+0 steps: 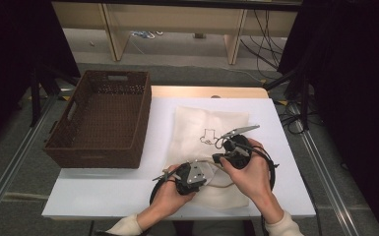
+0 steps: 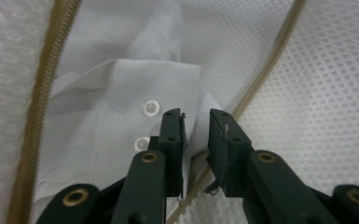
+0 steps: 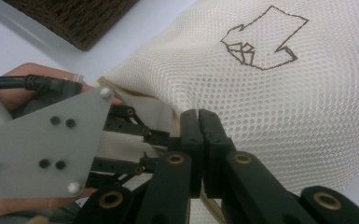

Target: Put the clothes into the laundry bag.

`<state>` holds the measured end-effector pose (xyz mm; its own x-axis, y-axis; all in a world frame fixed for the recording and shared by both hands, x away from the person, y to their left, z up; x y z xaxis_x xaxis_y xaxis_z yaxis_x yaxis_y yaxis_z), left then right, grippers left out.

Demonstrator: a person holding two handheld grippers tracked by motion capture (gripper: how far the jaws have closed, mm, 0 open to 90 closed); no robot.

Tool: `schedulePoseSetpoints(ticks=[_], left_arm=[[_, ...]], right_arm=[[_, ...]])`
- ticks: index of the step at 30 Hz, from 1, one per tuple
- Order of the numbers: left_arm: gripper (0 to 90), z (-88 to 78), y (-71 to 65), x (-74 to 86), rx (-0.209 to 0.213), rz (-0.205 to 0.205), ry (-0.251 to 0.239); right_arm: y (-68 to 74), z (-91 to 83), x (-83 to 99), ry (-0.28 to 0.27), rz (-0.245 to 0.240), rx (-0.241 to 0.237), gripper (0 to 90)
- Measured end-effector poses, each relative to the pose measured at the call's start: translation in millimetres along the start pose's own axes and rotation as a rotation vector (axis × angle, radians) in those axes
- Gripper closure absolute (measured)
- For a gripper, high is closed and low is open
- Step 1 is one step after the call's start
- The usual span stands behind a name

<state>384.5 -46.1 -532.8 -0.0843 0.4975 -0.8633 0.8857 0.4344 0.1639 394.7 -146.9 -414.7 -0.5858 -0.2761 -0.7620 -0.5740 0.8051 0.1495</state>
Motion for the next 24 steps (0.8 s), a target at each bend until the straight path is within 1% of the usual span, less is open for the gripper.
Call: schedulePoseSetpoints(ticks=[1,2,4,5,6,7,8,9,11,13,14,16,18,19,20,21,24], left_arm=[[74.6,-0.2,-0.6,1.0,-0.002,0.003,0.000],[74.6,-0.5,-0.8,1.6,0.000,0.005,0.004],[74.6,-0.9,-1.2,2.1,0.000,0.004,0.006],[74.6,-0.6,-0.7,2.5,0.001,0.001,0.010],[74.7,1.0,-1.7,2.4,0.003,-0.010,-0.002],[74.7,1.7,-1.8,3.0,0.003,-0.011,-0.001],[74.6,1.1,-0.9,3.6,0.008,0.006,0.015],[74.3,1.1,-0.9,3.1,0.005,0.013,0.013],[74.0,-0.1,-2.5,1.4,0.016,0.001,0.011],[73.9,0.1,-4.0,0.7,0.017,0.007,0.009],[73.8,0.5,-4.6,1.1,0.020,0.001,0.009],[73.4,1.6,-6.3,2.3,0.033,-0.003,0.015],[73.0,2.6,-6.9,3.1,0.031,-0.002,0.017],[72.4,3.0,-7.0,3.1,0.032,-0.007,0.016],[72.1,3.5,-6.8,3.0,0.030,-0.009,0.015],[72.0,4.3,-6.2,3.3,0.028,-0.011,0.014],[72.0,6.2,-4.7,3.4,0.020,-0.032,0.010]], right_arm=[[-0.1,0.2,-0.1,-0.001,-0.004,-0.001,90.0],[1.0,0.2,0.3,0.002,0.004,-0.003,90.0],[0.7,0.1,0.2,0.001,0.003,0.000,90.0],[0.4,0.0,0.0,0.000,0.001,0.000,90.0],[0.4,0.0,0.1,0.001,0.006,0.001,90.0],[-0.3,0.3,-0.1,-0.001,-0.004,-0.002,90.0],[0.0,0.4,0.0,0.000,-0.005,-0.004,90.0],[0.7,0.6,0.2,0.000,-0.003,-0.007,90.0],[1.1,0.3,0.2,0.002,0.005,-0.003,90.0],[-0.2,1.0,-0.2,-0.002,-0.006,-0.008,90.0],[0.1,1.0,-0.1,0.000,-0.005,-0.009,90.0],[1.2,1.4,0.2,-0.003,0.009,-0.007,90.0],[0.9,0.7,0.2,0.002,0.006,-0.001,90.0],[-0.4,0.7,-0.1,-0.002,-0.007,0.000,90.0],[0.9,0.8,0.3,0.002,0.005,-0.003,90.0],[-0.4,1.3,0.2,0.001,-0.009,-0.007,90.0],[-0.3,1.9,0.3,0.000,-0.006,-0.002,90.0]])
Point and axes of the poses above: each handheld gripper's, and its own axes: z roughly forward along the jaws, x roughly out of its underside, y roughly to its left, the point moved 7 cm from there along z, roughly forward along the jaws, and after that the axes turned 13 degrees about -y, right-handed, at the moved point
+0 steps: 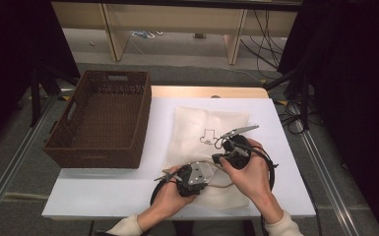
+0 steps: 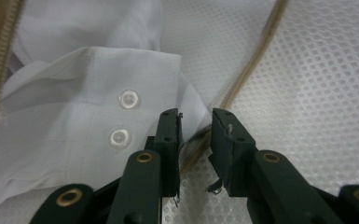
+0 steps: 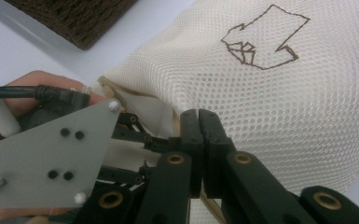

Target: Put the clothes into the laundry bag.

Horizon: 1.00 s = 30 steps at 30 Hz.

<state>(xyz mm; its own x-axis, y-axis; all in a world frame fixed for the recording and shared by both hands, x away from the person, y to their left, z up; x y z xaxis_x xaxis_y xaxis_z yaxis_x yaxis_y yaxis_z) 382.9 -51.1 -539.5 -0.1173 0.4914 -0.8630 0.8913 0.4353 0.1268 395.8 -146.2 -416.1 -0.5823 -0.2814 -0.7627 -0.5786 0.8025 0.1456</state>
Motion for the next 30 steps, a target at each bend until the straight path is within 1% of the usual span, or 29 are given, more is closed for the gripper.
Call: schedulePoseSetpoints(ticks=[1,2,4,5,6,7,8,9,11,12,13,14,16,17,18,19,20,21,22,24,26,27,28,29,30], left_arm=[[72.1,0.0,0.7,-0.5,-0.001,-0.004,0.004],[72.2,1.2,0.4,-1.6,-0.010,-0.023,-0.012],[72.8,3.6,1.6,-2.9,-0.011,-0.045,-0.019],[73.2,3.7,2.9,-3.1,-0.011,-0.043,-0.012],[73.7,5.0,3.0,-3.9,-0.012,-0.057,-0.017],[74.2,5.1,4.5,-4.5,-0.020,-0.050,-0.012],[74.6,6.3,4.3,-5.3,-0.014,-0.063,-0.017],[75.3,6.8,5.2,-5.9,-0.014,-0.067,-0.017],[76.2,7.3,6.0,-7.2,-0.015,-0.088,-0.023],[76.9,7.2,6.5,-8.4,-0.015,-0.092,-0.030],[78.6,6.9,7.4,-8.6,-0.021,-0.087,-0.029],[79.3,7.1,8.6,-9.2,-0.026,-0.097,-0.033],[80.5,7.2,10.5,-8.5,-0.031,-0.090,-0.023],[80.8,8.3,10.3,-8.2,-0.026,-0.084,-0.022],[80.8,9.2,10.4,-7.9,-0.030,-0.080,-0.022],[81.0,10.2,10.3,-7.7,-0.031,-0.073,-0.022],[81.2,10.7,9.9,-7.8,-0.030,-0.068,-0.023],[81.6,11.2,9.8,-7.7,-0.028,-0.068,-0.025],[81.9,12.0,11.3,-7.2,-0.040,-0.062,-0.027],[83.0,13.9,11.8,-7.0,-0.045,-0.068,-0.038],[83.6,15.3,13.3,-7.1,-0.045,-0.059,-0.040],[83.6,16.6,13.5,-7.5,-0.048,-0.066,-0.046],[83.7,17.1,14.8,-7.6,-0.050,-0.058,-0.042],[83.8,18.6,14.5,-8.0,-0.045,-0.063,-0.047],[83.8,19.5,15.6,-8.4,-0.058,-0.064,-0.050]], right_arm=[[-0.3,0.0,0.0,0.000,-0.001,0.003,90.0],[-0.3,0.0,-0.1,-0.001,0.000,0.002,90.0],[0.1,-0.6,-0.1,0.000,0.002,-0.004,90.0],[0.0,-0.4,-0.2,-0.003,0.002,-0.002,90.0],[0.3,-0.7,-0.1,-0.001,0.007,0.000,90.0],[-0.2,-0.7,-0.1,-0.001,0.000,-0.003,90.0],[-0.6,-0.9,-0.1,0.002,-0.003,-0.005,90.0],[-1.9,-1.0,0.1,0.006,-0.019,-0.010,90.0],[-0.7,-2.5,0.6,0.017,0.002,-0.007,90.0],[-0.8,-2.1,0.5,0.015,0.000,-0.008,90.0],[-0.7,-2.2,0.4,0.014,0.004,-0.006,90.0],[0.4,-3.0,0.7,0.020,0.015,-0.004,90.0],[0.6,-2.8,0.9,0.021,0.014,-0.005,90.0],[-0.7,-2.7,0.5,0.017,-0.001,-0.004,90.0],[1.0,-2.7,0.9,0.022,0.014,-0.006,90.0],[-1.1,-1.9,0.5,0.014,-0.009,-0.008,90.0],[-2.0,-1.2,0.2,0.007,-0.018,-0.010,90.0],[-1.1,-2.1,0.3,0.012,-0.006,-0.009,90.0],[-0.3,-2.7,0.7,0.020,0.006,-0.008,90.0],[-0.6,-2.3,0.7,0.017,0.000,-0.008,90.0],[-0.2,-1.6,1.0,0.018,0.005,-0.007,90.0],[-0.4,-1.2,1.0,0.018,0.000,-0.009,90.0],[0.0,-0.6,0.7,0.014,0.008,-0.007,90.0],[-0.5,0.0,0.7,0.011,0.006,-0.006,90.0],[-0.2,0.9,0.6,0.001,0.020,0.001,90.0]])
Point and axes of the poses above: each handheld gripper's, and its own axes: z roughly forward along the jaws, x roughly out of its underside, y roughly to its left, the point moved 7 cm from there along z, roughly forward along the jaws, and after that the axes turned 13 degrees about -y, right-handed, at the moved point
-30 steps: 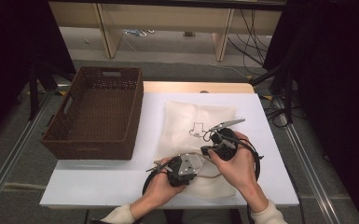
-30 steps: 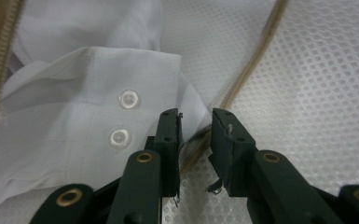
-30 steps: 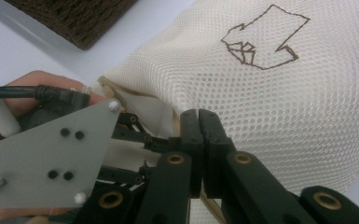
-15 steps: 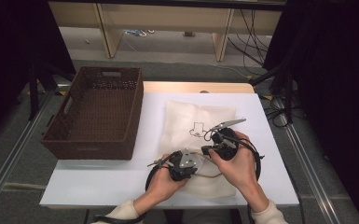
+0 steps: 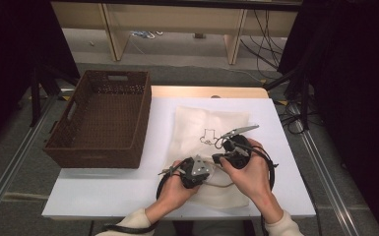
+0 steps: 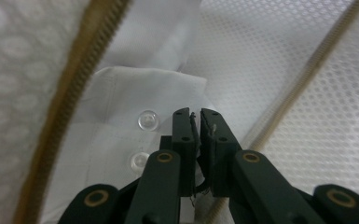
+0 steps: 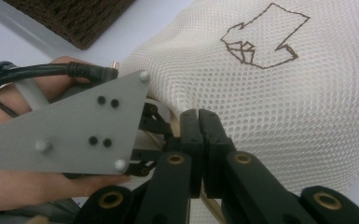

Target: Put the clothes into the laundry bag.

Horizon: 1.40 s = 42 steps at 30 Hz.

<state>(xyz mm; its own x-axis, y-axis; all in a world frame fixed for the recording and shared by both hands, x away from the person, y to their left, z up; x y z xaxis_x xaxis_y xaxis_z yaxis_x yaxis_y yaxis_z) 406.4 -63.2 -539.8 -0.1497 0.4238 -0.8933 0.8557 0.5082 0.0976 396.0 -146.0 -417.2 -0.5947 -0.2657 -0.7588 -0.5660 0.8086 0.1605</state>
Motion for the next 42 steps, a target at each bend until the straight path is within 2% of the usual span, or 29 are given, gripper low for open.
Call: schedulePoseSetpoints(ticks=[2,7,8,9,10,11,12,15,16,18,22,23,24,26,30,31,34,37,38,41,42], left_arm=[[83.9,1.8,1.5,-0.6,-0.002,0.013,-0.004],[82.5,-0.1,-0.1,-0.2,0.004,0.002,-0.006],[81.9,-0.3,-1.4,-0.9,0.001,-0.013,-0.023],[80.8,-1.6,-1.9,-0.4,0.008,-0.007,-0.019],[80.3,-2.7,-2.4,-1.1,-0.007,-0.018,-0.035],[79.6,-6.2,-2.5,-1.2,-0.010,-0.011,-0.035],[78.8,-11.8,-1.3,0.2,0.017,0.024,-0.003],[77.6,-25.1,-0.3,-0.3,0.011,0.029,-0.011],[77.5,-29.8,-0.5,-0.4,0.013,0.019,-0.019],[77.1,-40.9,2.8,0.4,0.001,0.033,-0.014],[76.1,-60.9,5.6,0.9,-0.010,0.019,-0.031],[75.8,-65.0,7.2,2.2,-0.014,0.023,-0.019],[75.6,-69.3,8.1,4.3,-0.014,0.012,-0.017],[75.0,-73.8,11.0,8.4,-0.030,0.020,-0.004],[73.4,-70.3,9.5,15.0,-0.014,0.007,0.011],[73.4,-68.9,8.8,14.9,-0.011,0.009,0.014],[75.0,-61.3,6.1,13.5,-0.007,0.005,0.002],[77.8,-52.9,4.7,13.8,0.001,0.001,0.012],[78.0,-50.0,4.3,13.8,0.005,0.012,0.020],[77.8,-41.2,0.8,12.2,0.023,0.006,0.026],[77.6,-37.8,0.1,11.1,0.015,0.002,0.016]], right_arm=[[-1.6,-0.4,-0.3,0.000,-0.014,0.005,90.0],[-2.5,-0.3,0.1,-0.003,-0.014,0.006,90.0],[-2.9,-0.3,0.0,-0.004,-0.019,0.005,90.0],[-1.8,-0.1,0.6,0.000,-0.008,0.003,90.0],[-1.8,-0.1,0.7,0.001,-0.007,0.003,90.0],[-2.0,-0.1,1.0,0.003,-0.008,0.004,90.0],[-1.9,-0.5,1.7,0.011,-0.008,-0.002,90.0],[-4.9,-0.1,1.6,0.007,-0.027,0.006,90.0],[-3.2,0.0,1.9,0.010,-0.007,0.002,90.0],[-3.6,0.5,2.1,0.009,-0.008,0.006,90.0],[-3.9,1.0,2.5,0.012,-0.028,-0.003,89.9],[-3.0,0.5,2.9,0.015,-0.016,0.006,89.9],[-2.9,0.8,3.0,0.015,-0.016,0.005,89.9],[-3.2,1.9,3.7,0.015,-0.020,0.005,89.9],[-3.6,3.7,4.2,0.015,-0.023,0.002,89.8],[-2.1,2.2,5.1,0.035,-0.007,-0.001,89.8],[-2.5,2.7,5.1,0.037,-0.008,0.001,89.8],[-3.4,3.1,5.1,0.038,-0.021,-0.001,89.8],[-3.5,3.3,5.0,0.037,-0.025,-0.004,89.7],[-2.9,2.3,4.9,0.035,-0.017,-0.004,89.7],[-3.1,1.9,4.7,0.036,-0.014,-0.001,89.6]])
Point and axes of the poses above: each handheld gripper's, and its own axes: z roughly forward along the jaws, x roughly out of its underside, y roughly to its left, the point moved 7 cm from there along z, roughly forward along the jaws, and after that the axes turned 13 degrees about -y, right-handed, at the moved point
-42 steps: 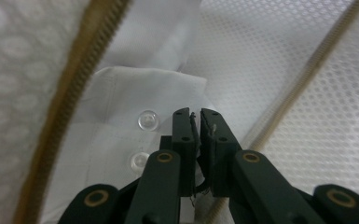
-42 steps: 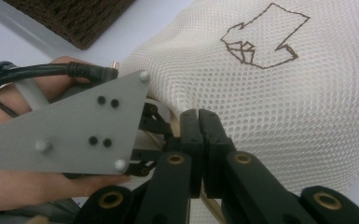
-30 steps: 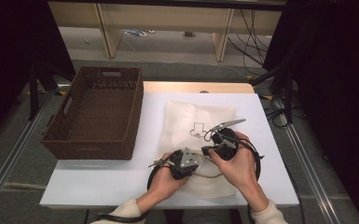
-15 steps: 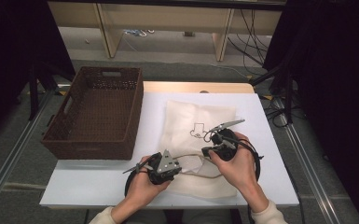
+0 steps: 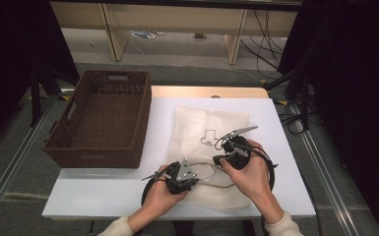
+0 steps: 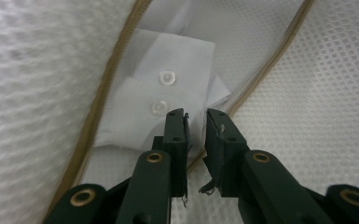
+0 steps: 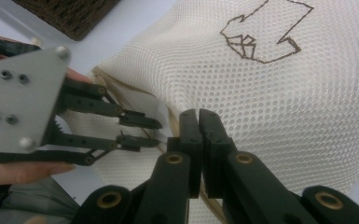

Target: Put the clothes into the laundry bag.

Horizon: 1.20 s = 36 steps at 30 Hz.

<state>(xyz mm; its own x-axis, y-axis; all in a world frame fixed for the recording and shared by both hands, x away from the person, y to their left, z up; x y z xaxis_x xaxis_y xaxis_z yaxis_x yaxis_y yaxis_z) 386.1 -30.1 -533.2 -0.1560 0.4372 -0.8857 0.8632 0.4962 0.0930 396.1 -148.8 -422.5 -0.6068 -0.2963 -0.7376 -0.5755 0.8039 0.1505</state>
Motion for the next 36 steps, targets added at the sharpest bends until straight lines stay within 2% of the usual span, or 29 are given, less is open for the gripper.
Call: schedulePoseSetpoints(ticks=[1,3,6,7,8,11,12,13,14,15,16,17,18,19,22,23,27,28,29,30,32,33,34,35,36], left_arm=[[77.5,1.0,1.4,0.0,-0.003,0.012,0.009],[77.4,4.3,1.5,-0.8,-0.005,0.014,0.008],[76.9,7.7,1.2,0.1,-0.006,0.039,0.028],[75.9,8.2,-0.6,-0.4,-0.004,0.033,0.021],[75.3,7.1,-0.8,-0.8,-0.001,0.049,0.030],[74.4,6.4,-2.8,-2.1,0.002,0.033,0.019],[74.5,6.7,-1.9,-1.6,-0.006,0.036,0.019],[75.0,6.3,0.6,-0.5,-0.016,0.056,0.033],[75.7,7.8,0.2,0.5,-0.016,0.040,0.025],[76.2,7.6,2.1,1.6,-0.021,0.046,0.034],[76.4,8.0,2.4,1.8,-0.027,0.042,0.030],[76.6,8.0,2.6,1.9,-0.031,0.053,0.035],[76.6,8.2,4.2,2.4,-0.044,0.088,0.048],[76.6,9.4,3.8,2.5,-0.050,0.084,0.039],[76.7,11.1,6.8,3.5,-0.056,0.073,0.040],[76.8,11.3,7.5,3.2,-0.058,0.062,0.036],[76.0,9.2,6.4,2.6,-0.063,0.061,0.031],[74.9,7.4,5.9,1.6,-0.061,0.059,0.026],[73.4,3.9,5.0,0.3,-0.057,0.056,0.029],[72.6,-1.3,3.5,-2.3,-0.051,0.052,0.018],[71.7,-12.5,-0.1,-7.1,-0.043,0.017,-0.022],[71.2,-20.2,-0.1,-8.6,-0.048,0.012,-0.034],[70.9,-29.8,1.7,-8.3,-0.061,0.016,-0.024],[70.0,-35.5,1.0,-8.7,-0.063,-0.002,-0.041],[69.2,-46.9,4.1,-7.7,-0.080,-0.003,-0.044]], right_arm=[[1.1,-0.9,0.0,0.002,0.013,0.005,89.6],[1.1,-0.5,0.0,0.002,0.008,0.001,89.6],[1.0,-0.1,0.2,0.001,0.006,0.000,89.6],[1.0,-0.2,0.2,0.001,0.006,-0.001,89.6],[0.9,-0.3,0.1,0.001,0.005,-0.001,89.6],[1.5,-2.0,0.8,0.012,0.021,0.006,89.6],[-0.2,-1.4,0.5,0.007,0.004,0.003,89.6],[0.2,-0.4,0.8,0.005,0.006,0.001,89.6],[0.4,-0.5,1.1,0.008,0.002,-0.002,89.5],[0.1,0.0,1.4,0.009,-0.010,-0.003,89.5],[1.1,-0.3,1.9,0.014,0.001,0.003,89.5],[0.4,0.2,2.1,0.013,-0.003,0.001,89.5],[0.2,0.3,2.5,0.016,-0.005,0.002,89.5],[1.7,-0.6,3.4,0.027,0.013,0.001,89.5],[-0.7,1.2,4.1,0.025,-0.009,0.006,89.5],[0.1,1.3,5.4,0.038,-0.001,0.002,89.4],[-3.0,6.4,10.8,0.061,-0.005,0.004,89.3],[-1.8,7.3,12.0,0.067,0.014,0.007,89.1],[-2.2,8.3,13.6,0.076,0.012,0.004,88.9],[-4.1,9.9,14.6,0.080,-0.012,-0.001,88.7],[-3.6,12.9,18.3,0.099,0.003,0.004,88.1],[-4.4,13.7,20.0,0.111,0.001,0.005,87.8],[-5.0,15.0,21.8,0.120,0.001,0.010,87.4],[-3.7,16.0,24.1,0.141,0.022,0.011,86.8],[-7.1,18.2,25.0,0.137,-0.012,0.009,86.5]])
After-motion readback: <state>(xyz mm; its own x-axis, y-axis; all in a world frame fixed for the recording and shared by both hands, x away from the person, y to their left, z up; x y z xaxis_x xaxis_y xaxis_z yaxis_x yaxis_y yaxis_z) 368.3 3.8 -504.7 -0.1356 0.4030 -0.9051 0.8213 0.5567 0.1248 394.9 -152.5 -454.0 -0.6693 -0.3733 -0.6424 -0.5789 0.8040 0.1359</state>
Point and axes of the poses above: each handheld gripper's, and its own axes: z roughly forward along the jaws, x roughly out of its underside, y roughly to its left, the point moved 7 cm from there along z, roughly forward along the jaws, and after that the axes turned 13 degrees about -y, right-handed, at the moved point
